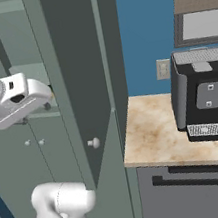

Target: Open the cabinet. Pick the sponge and place it next to the sink. Then close the cabinet.

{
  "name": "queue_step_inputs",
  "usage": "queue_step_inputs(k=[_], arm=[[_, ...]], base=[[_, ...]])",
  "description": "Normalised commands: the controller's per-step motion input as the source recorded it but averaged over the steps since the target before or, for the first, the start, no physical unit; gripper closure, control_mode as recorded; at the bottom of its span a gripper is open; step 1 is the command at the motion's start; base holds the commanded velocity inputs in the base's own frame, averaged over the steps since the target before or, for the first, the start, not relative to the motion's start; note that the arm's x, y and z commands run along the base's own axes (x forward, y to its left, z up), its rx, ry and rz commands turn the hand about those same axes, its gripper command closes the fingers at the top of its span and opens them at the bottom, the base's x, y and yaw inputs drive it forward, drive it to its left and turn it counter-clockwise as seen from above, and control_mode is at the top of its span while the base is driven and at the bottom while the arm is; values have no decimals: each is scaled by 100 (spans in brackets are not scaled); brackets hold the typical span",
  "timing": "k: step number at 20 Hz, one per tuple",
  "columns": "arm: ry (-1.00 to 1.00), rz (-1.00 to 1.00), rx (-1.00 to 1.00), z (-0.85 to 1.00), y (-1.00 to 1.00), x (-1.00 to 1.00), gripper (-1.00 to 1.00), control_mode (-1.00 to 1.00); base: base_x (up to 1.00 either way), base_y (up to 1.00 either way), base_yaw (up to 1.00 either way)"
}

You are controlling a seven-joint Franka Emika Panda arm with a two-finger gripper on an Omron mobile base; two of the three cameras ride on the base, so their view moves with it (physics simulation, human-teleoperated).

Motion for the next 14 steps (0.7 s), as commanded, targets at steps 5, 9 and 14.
queue_step_inputs(k=[5,9,14], arm=[[-10,11,21,0,26,23,-100,-100],[-4,12,27,0,25,27,-100,-100],[-1,10,21,0,26,27,-100,-100]], base=[[0,0,0],[0,0,0],[0,0,0]])
